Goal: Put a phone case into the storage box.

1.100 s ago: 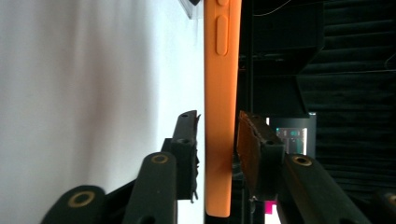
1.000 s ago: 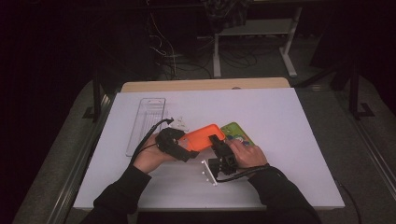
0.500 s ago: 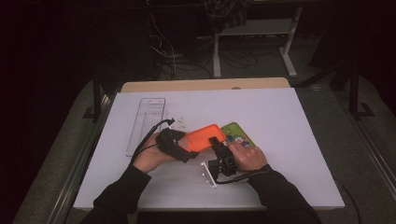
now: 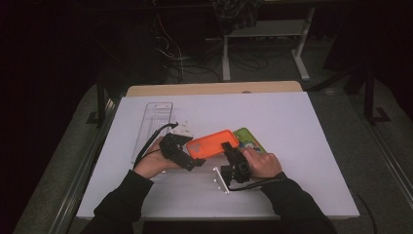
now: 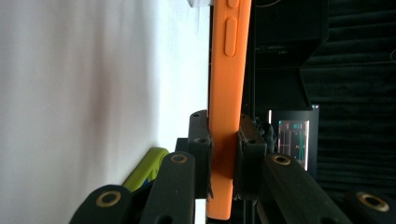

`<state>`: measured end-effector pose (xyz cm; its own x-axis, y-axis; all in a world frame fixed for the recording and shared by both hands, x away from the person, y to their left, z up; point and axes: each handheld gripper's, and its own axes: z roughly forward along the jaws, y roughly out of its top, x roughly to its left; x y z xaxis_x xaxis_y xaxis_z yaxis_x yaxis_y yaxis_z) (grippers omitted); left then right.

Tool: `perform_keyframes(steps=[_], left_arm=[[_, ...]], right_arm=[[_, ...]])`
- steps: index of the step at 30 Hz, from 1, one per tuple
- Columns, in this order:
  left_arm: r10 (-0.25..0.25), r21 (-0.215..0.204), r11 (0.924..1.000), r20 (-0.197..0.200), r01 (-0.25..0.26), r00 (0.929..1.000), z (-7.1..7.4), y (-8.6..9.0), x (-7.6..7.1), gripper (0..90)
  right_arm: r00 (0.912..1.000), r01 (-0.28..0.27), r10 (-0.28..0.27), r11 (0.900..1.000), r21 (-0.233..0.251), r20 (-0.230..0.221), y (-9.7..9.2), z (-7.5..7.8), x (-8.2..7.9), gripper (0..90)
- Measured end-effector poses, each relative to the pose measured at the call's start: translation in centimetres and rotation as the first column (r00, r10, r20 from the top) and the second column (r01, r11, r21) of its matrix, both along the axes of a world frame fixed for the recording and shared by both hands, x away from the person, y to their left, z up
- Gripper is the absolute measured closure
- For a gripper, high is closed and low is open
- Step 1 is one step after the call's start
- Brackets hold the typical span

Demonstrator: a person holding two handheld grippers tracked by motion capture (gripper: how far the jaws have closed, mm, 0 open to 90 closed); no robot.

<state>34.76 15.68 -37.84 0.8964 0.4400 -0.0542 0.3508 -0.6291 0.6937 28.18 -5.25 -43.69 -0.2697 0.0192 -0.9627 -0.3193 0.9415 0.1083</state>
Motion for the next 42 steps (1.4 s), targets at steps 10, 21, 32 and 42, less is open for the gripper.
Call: perform_keyframes(steps=[10, 21, 32, 42], left_arm=[[0.006, -0.001, 1.0000, -0.024, -0.006, 0.9997, 0.2, 0.8, 0.4, 0.0], [0.035, 0.000, 0.9994, -0.020, -0.035, 0.9992, 0.0, 0.9, 0.6, 0.0], [0.050, -0.020, 0.9985, -0.016, -0.050, 0.9986, 0.0, 1.0, 0.6, 0.0], [0.048, -0.005, 0.9989, -0.005, -0.048, 0.9989, 0.2, 1.4, 1.0, 0.0]], right_arm=[[0.9976, 0.042, -0.040, 0.9981, 0.045, -0.057, -1.1, 0.7, 0.6, 78.1], [0.9795, 0.108, -0.076, 0.9793, 0.171, -0.187, -1.9, 1.4, 1.3, 78.0], [0.9430, 0.168, -0.052, 0.9272, 0.335, -0.329, -2.5, 2.3, 1.9, 78.0], [0.8465, 0.291, 0.009, 0.8293, 0.477, -0.532, -3.0, 3.0, 2.6, 78.1]])
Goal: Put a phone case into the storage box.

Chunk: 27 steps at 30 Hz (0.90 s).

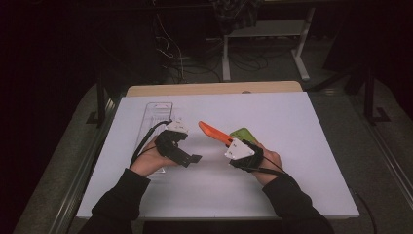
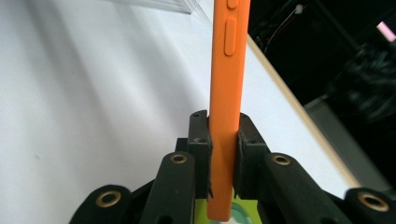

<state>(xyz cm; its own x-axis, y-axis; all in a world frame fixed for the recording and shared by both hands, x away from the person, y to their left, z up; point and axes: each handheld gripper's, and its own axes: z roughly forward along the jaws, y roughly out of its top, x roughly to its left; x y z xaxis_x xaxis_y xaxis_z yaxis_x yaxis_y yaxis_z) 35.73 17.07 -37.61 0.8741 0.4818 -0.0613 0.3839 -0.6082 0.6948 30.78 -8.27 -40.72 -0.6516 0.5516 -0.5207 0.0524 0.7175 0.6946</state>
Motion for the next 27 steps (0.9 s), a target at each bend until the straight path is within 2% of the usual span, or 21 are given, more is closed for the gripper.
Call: perform_keyframes(steps=[2, 3, 4, 9, 10, 11, 14, 15, 16, 17, 20, 21, 22, 24, 27], left_arm=[[0.022, -0.017, 0.9996, -0.007, -0.022, 0.9997, 0.0, -0.1, 0.0, 0.0], [0.021, -0.014, 0.9997, 0.002, -0.021, 0.9998, 0.0, 0.0, 0.0, 0.0], [0.032, -0.022, 0.9992, -0.011, -0.032, 0.9994, 0.0, -0.1, 0.0, 0.0], [0.044, -0.039, 0.9983, -0.012, -0.044, 0.9990, 0.1, 0.0, -0.1, 0.0], [0.042, -0.036, 0.9985, -0.004, -0.042, 0.9991, 0.1, 0.0, 0.0, 0.0], [0.043, -0.035, 0.9985, -0.003, -0.043, 0.9991, 0.1, 0.0, 0.0, 0.0], [0.052, -0.043, 0.9977, -0.008, -0.053, 0.9986, 0.1, 0.0, -0.1, 0.0], [0.054, -0.043, 0.9976, -0.009, -0.054, 0.9985, 0.1, 0.0, -0.1, 0.0], [0.052, -0.041, 0.9978, -0.007, -0.052, 0.9986, 0.1, 0.0, -0.1, 0.0], [0.057, -0.054, 0.9969, -0.009, -0.058, 0.9983, 0.1, 0.0, -0.1, 0.0], [0.063, -0.063, 0.9959, -0.011, -0.064, 0.9979, 0.1, 0.0, -0.1, 0.0], [0.068, -0.070, 0.9952, -0.010, -0.069, 0.9976, 0.1, 0.0, -0.1, 0.0], [0.062, -0.062, 0.9961, -0.004, -0.062, 0.9981, 0.2, 0.1, 0.0, 0.0], [0.077, -0.092, 0.9928, -0.002, -0.077, 0.9971, 0.3, 0.1, 0.0, 0.0], [0.089, -0.128, 0.9879, 0.000, -0.088, 0.9960, 0.6, 0.2, 0.1, 0.0]], right_arm=[[0.9993, 0.010, -0.008, 0.9989, 0.047, -0.036, -0.1, 0.1, 0.1, 78.1], [0.9977, 0.017, -0.012, 0.9964, 0.083, -0.067, -0.2, 0.2, 0.2, 78.0], [0.9966, 0.022, -0.014, 0.9943, 0.105, -0.081, -0.3, 0.3, 0.3, 78.1], [0.9819, 0.055, -0.013, 0.9740, 0.220, -0.189, -1.1, 0.7, 0.9, 78.1], [0.9774, 0.064, -0.012, 0.9682, 0.242, -0.211, -1.3, 0.7, 1.0, 78.1], [0.9698, 0.077, -0.008, 0.9584, 0.275, -0.244, -1.5, 0.8, 1.1, 78.1], [0.9598, 0.094, 0.001, 0.9419, 0.323, -0.281, -2.0, 0.9, 1.5, 78.1], [0.9521, 0.105, 0.006, 0.9322, 0.346, -0.306, -2.2, 0.9, 1.7, 78.1], [0.9505, 0.106, 0.010, 0.9288, 0.355, -0.310, -2.4, 0.9, 1.8, 78.1], [0.9453, 0.116, 0.011, 0.9229, 0.367, -0.326, -2.5, 0.9, 1.9, 78.1], [0.9294, 0.143, 0.029, 0.8908, 0.431, -0.368, -2.8, 0.9, 2.1, 78.2], [0.9272, 0.144, 0.036, 0.8851, 0.443, -0.373, -2.9, 0.9, 2.2, 78.2], [0.9192, 0.155, 0.043, 0.8741, 0.460, -0.392, -3.0, 0.9, 2.2, 78.2], [0.9126, 0.159, 0.061, 0.8575, 0.489, -0.404, -3.2, 0.8, 2.2, 78.2], [0.9059, 0.169, 0.064, 0.8520, 0.496, -0.419, -3.2, 0.8, 2.2, 78.2]])
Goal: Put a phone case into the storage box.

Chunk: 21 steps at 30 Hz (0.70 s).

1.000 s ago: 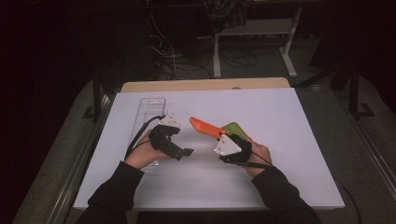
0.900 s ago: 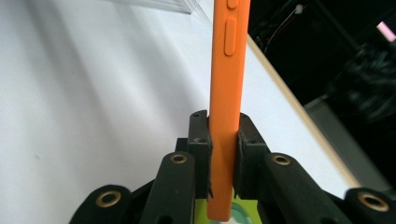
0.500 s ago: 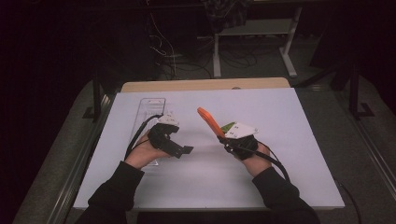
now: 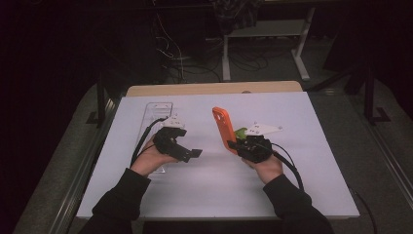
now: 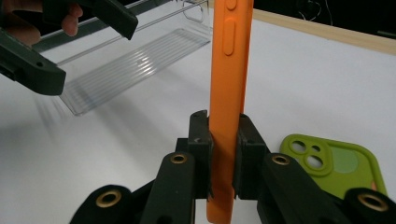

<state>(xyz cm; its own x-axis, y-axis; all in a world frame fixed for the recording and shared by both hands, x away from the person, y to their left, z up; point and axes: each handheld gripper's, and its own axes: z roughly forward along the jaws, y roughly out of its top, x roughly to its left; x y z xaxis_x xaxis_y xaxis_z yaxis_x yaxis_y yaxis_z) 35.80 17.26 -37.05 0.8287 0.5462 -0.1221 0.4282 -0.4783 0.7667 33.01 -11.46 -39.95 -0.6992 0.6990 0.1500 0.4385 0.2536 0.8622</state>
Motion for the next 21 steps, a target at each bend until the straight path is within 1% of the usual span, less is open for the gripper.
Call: perform_keyframes(steps=[1, 2, 3, 6, 8, 10, 11, 12, 13, 16, 17, 18, 19, 20, 21], left_arm=[[0.006, -0.022, 0.9997, -0.001, -0.006, 1.0000, 0.2, 0.0, 0.0, 0.0], [0.009, -0.034, 0.9994, 0.003, -0.009, 1.0000, 0.3, 0.0, 0.1, 0.0], [0.012, -0.038, 0.9992, 0.006, -0.012, 0.9999, 0.6, -0.1, 0.2, 0.0], [0.021, -0.064, 0.9977, 0.008, -0.020, 0.9997, 1.0, -0.3, 0.5, 0.0], [0.023, -0.081, 0.9965, 0.009, -0.022, 0.9997, 1.3, -0.5, 0.7, 0.0], [0.024, -0.090, 0.9957, 0.015, -0.022, 0.9996, 1.6, -0.9, 0.9, 0.0], [0.021, -0.094, 0.9954, 0.019, -0.019, 0.9996, 1.7, -1.0, 1.0, 0.0], [0.019, -0.100, 0.9949, 0.024, -0.017, 0.9995, 1.8, -1.3, 1.1, 0.0], [0.018, -0.100, 0.9948, 0.024, -0.016, 0.9995, 2.0, -1.4, 1.2, 0.0], [0.023, -0.124, 0.9921, 0.036, -0.018, 0.9991, 2.3, -2.0, 1.5, 0.0], [0.026, -0.138, 0.9903, 0.032, -0.021, 0.9991, 2.4, -2.2, 1.6, 0.0], [0.030, -0.154, 0.9877, 0.038, -0.024, 0.9988, 2.4, -2.4, 1.7, 0.0], [0.030, -0.157, 0.9873, 0.040, -0.023, 0.9988, 2.4, -2.5, 1.8, 0.0], [0.032, -0.171, 0.9849, 0.043, -0.024, 0.9985, 2.4, -2.7, 1.9, 0.0], [0.035, -0.177, 0.9839, 0.044, -0.027, 0.9984, 2.4, -2.7, 2.0, 0.0]], right_arm=[[1.0000, 0.001, -0.001, 1.0000, 0.003, 0.003, 0.0, 0.0, 0.0, 78.2], [1.0000, 0.003, -0.003, 1.0000, 0.004, 0.000, 0.0, 0.1, -0.1, 78.2], [0.9999, 0.002, -0.002, 1.0000, 0.005, 0.010, 0.1, 0.1, 0.0, 78.2], [1.0000, 0.003, -0.003, 0.9999, 0.012, 0.003, 0.2, 0.1, -0.1, 78.2], [0.9999, 0.002, -0.002, 0.9999, 0.011, 0.013, 0.3, 0.1, -0.2, 78.3], [1.0000, 0.003, -0.003, 0.9998, 0.021, 0.007, 0.5, 0.2, -0.3, 78.3], [0.9999, -0.002, 0.002, 0.9999, 0.017, 0.015, 0.6, 0.2, -0.2, 78.3], [1.0000, -0.003, 0.003, 0.9998, 0.020, 0.007, 0.7, 0.2, -0.3, 78.3], [0.9999, -0.008, 0.008, 0.9997, 0.021, 0.012, 0.8, 0.2, -0.3, 78.3], [0.9998, -0.012, 0.012, 0.9996, 0.024, 0.016, 1.1, 0.2, -0.4, 78.3], [0.9998, -0.016, 0.015, 0.9995, 0.026, 0.016, 1.2, 0.2, -0.5, 78.3], [0.9996, -0.020, 0.020, 0.9994, 0.028, 0.020, 1.3, 0.2, -0.5, 78.3], [0.9996, -0.021, 0.021, 0.9993, 0.032, 0.017, 1.4, 0.2, -0.6, 78.3], [0.9996, -0.023, 0.023, 0.9991, 0.037, 0.014, 1.5, 0.2, -0.6, 78.3], [0.9995, -0.028, 0.028, 0.9989, 0.038, 0.012, 1.6, 0.2, -0.7, 78.3]])
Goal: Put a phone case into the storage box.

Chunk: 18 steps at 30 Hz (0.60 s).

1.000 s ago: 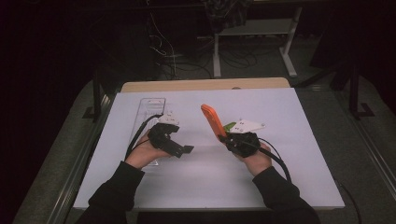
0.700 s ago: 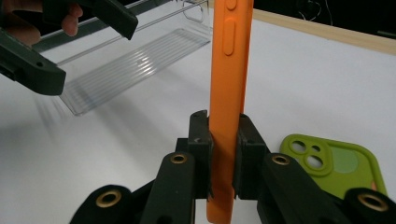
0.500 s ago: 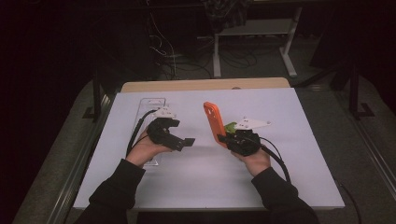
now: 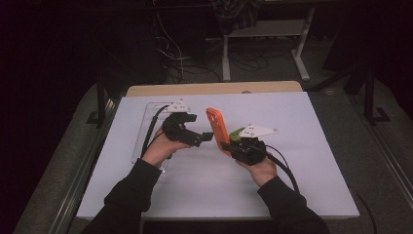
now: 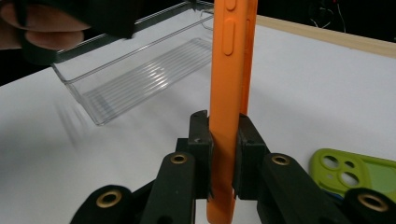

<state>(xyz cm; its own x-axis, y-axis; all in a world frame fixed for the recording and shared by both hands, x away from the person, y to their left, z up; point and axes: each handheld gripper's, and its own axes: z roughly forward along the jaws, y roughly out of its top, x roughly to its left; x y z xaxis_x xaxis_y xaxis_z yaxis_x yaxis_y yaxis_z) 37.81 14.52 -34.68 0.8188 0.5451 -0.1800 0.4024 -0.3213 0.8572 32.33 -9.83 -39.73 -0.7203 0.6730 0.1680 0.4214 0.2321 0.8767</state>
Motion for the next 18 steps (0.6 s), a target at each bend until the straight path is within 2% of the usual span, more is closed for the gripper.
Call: perform_keyframes(steps=[12, 18], left_arm=[[0.024, -0.070, 0.9972, -0.018, -0.025, 0.9996, -0.7, 0.1, 0.4, 0.0], [0.027, -0.080, 0.9964, -0.005, -0.027, 0.9996, -0.8, -0.1, 0.3, 0.0]], right_arm=[[0.9993, -0.037, 0.037, 0.9993, 0.005, -0.001, 1.4, -0.5, -0.4, 78.3], [0.9990, -0.045, 0.045, 0.9990, 0.005, -0.005, 1.8, -0.6, -0.5, 78.3]])
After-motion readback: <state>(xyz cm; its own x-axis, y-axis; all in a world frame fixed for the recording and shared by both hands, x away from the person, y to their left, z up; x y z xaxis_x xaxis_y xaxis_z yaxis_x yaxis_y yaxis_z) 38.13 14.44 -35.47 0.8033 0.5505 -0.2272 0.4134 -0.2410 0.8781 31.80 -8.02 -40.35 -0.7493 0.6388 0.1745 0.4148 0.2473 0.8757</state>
